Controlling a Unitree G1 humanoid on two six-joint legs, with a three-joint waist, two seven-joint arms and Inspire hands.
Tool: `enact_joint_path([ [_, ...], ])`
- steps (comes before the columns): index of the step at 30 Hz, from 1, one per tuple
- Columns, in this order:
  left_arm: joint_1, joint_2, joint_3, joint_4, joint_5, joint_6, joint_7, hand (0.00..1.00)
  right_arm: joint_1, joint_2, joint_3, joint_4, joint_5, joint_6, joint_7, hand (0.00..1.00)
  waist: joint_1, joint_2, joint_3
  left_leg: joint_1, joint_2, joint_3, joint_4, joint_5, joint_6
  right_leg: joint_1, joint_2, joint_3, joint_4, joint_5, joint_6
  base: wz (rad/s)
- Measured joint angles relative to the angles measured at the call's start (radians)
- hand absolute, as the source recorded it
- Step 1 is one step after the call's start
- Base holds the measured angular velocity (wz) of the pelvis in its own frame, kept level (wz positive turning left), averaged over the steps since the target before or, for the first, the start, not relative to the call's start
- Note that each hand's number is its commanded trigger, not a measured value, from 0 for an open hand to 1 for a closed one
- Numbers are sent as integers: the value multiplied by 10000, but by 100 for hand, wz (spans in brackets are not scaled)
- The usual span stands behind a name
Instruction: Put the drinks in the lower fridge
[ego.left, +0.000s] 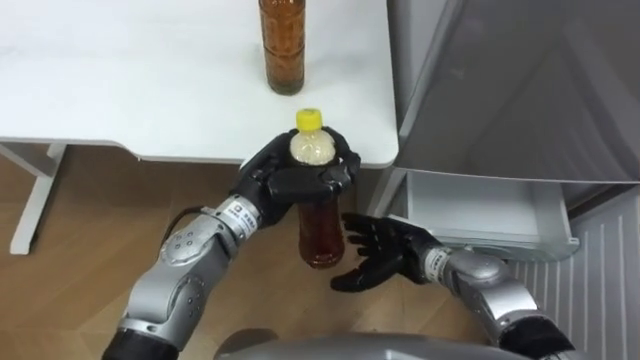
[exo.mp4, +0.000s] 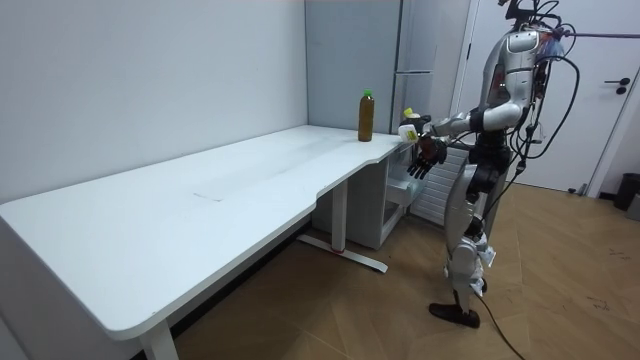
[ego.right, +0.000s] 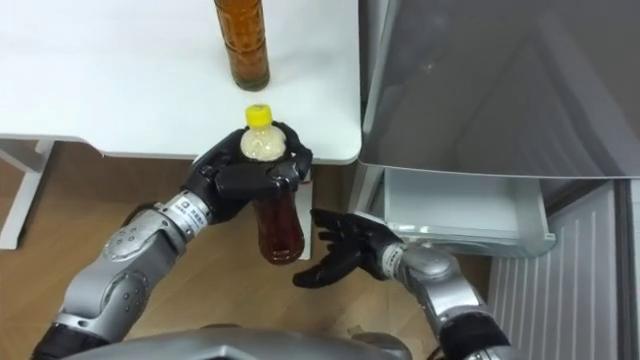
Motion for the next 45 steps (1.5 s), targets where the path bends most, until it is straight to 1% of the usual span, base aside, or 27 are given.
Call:
enact_joint_path([
  [4, 3, 45, -213, 133, 339, -15, -15, 100, 22, -101, 99, -903, -8, 36, 416, 0, -2, 14, 7, -70, 10, 0, 61, -9, 11, -28, -6, -31, 14, 6, -9, 2],
  [8, 2, 24, -149, -56, 599, -110, -21, 100, 248, -333, 112, -2083, 26, 75, 1033, 0, 61, 27, 1, -48, 17, 5, 48, -11, 13, -19, -6, -33, 34, 6, -8, 0],
  [9, 3, 10, -157, -58, 732, -112, -23, 100, 282, -323, 113, -2317, 26, 68, 1218, 0, 58, 33, -2, -35, 19, 8, 50, -11, 13, -8, -6, -32, 41, 6, -8, 0],
  [15, 3, -9, -162, -58, 930, -143, -34, 100, 360, -319, 128, -2572, 22, 68, 2109, 0, 68, 54, 11, -63, 20, 8, 45, -11, 13, -16, -6, -30, 48, 6, -8, 0],
  [21, 2, 6, -164, -58, 937, -236, -37, 100, 360, -358, 90, -2667, 27, 69, 2610, 0, 77, 117, 15, -79, 20, 7, 33, -10, 13, -76, -12, -32, 108, 5, -8, 0],
  [24, 2, 16, -162, -55, 937, -338, -47, 100, 359, -384, 49, -2822, 46, 68, 2730, 0, 83, 116, 15, -144, 16, 5, 51, -8, 16, -182, -29, -34, 164, 5, -8, 0],
  [28, 3, 64, -161, -55, 957, -344, -111, 100, 359, -390, 37, -2939, 61, 68, 2867, 0, 92, 104, 20, -169, 14, 6, 53, -8, 17, -205, -32, -52, 163, 5, -8, 0],
  [32, 3, 69, -212, -56, 1342, -388, -174, 100, 364, -395, 84, -2990, 93, 94, 2919, 0, 91, 71, 24, -186, 14, 6, 43, -9, 16, -213, -28, -44, 151, 5, -7, 0],
  [34, 2, 74, -229, -57, 1343, -388, -174, 100, 381, -400, 85, -2990, 154, 98, 2918, 0, 91, 35, 19, -188, 14, 7, 44, -9, 16, -214, -28, -44, 150, 5, -7, 0],
  [36, 2, 74, -260, -57, 1342, -413, -172, 100, 390, -418, 96, -2989, 366, 185, 2915, 0, 99, -2, 11, -189, 14, 6, 44, -9, 16, -217, -27, -45, 150, 5, -7, 0],
  [39, 2, 75, -283, -57, 1343, -429, -165, 100, 411, -442, 165, -2988, 664, 301, 2912, 0, 101, -68, -20, -189, 15, 7, 46, -9, 16, -224, -25, -46, 150, 5, -8, 0],
  [41, 3, 74, -350, -57, 1343, -491, -165, 100, 441, -439, 164, -2981, 822, 306, 2907, 0, 106, -75, -23, -188, 15, 9, 59, -9, 16, -220, -25, -40, 152, 6, -8, 0],
  [42, 2, 74, -350, -57, 1342, -515, -165, 100, 441, -442, 159, -2973, 889, 307, 2907, 9, 106, -75, -23, -187, 16, 9, 67, -9, 16, -219, -25, -39, 152, 6, -8, 0],
  [43, 2, 74, -350, -56, 1342, -534, -165, 100, 441, -447, 158, -2955, 961, 307, 2907, 42, 107, -76, -22, -186, 17, 8, 69, -9, 16, -217, -25, -40, 152, 6, -8, 0],
  [44, 2, 74, -351, -57, 1342, -585, -164, 100, 448, -466, 161, -2915, 1156, 310, 2907, 78, 113, -76, -21, -184, 18, 8, 72, -9, 16, -216, -25, -40, 152, 6, -8, 0],
  [45, 3, 74, -373, -57, 1342, -634, -164, 100, 466, -459, 182, -2913, 1206, 310, 2907, 94, 115, -75, -21, -182, 18, 8, 72, -9, 16, -212, -24, -38, 153, 6, -8, 0],
])
